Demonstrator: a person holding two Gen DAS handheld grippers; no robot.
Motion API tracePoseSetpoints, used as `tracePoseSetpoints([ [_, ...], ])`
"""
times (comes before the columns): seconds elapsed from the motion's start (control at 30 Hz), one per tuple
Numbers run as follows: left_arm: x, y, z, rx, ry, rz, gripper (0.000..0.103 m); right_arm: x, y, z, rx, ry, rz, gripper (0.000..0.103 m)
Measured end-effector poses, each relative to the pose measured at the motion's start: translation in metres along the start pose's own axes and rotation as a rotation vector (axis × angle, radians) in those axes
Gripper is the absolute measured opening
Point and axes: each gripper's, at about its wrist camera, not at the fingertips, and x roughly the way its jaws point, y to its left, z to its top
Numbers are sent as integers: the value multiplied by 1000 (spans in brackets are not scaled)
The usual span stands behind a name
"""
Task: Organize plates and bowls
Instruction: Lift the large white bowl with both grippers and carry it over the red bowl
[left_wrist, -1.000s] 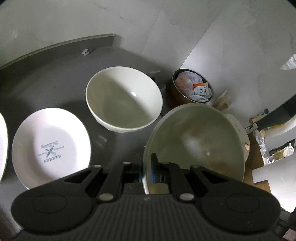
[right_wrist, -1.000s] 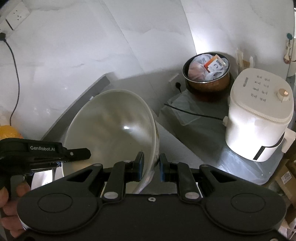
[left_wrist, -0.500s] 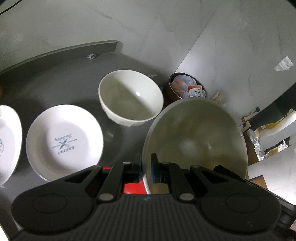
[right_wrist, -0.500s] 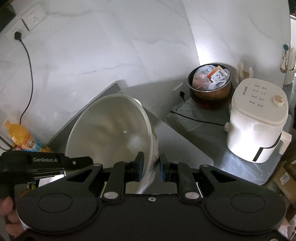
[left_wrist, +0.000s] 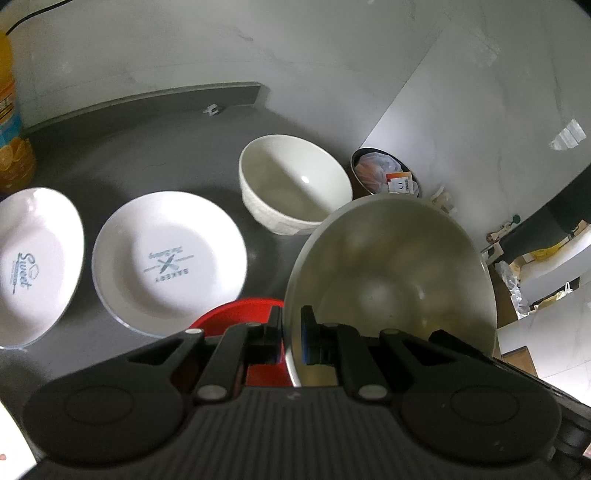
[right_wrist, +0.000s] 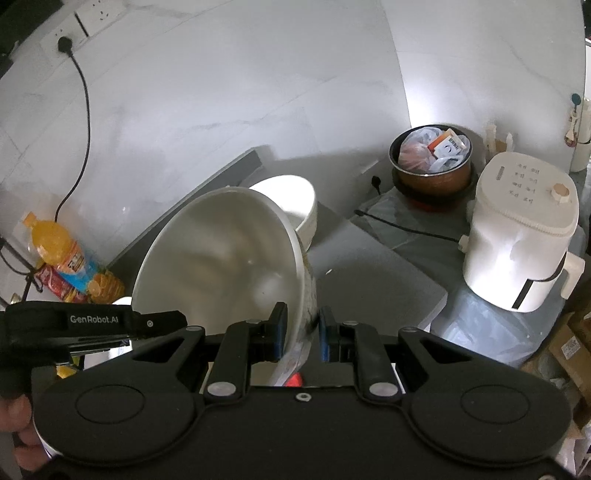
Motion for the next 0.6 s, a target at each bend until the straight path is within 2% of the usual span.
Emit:
tracePoseSetpoints([
  [0.6,-23,49,-41,-55,27,13,8,-5,32,-47,-23,64,0,18],
])
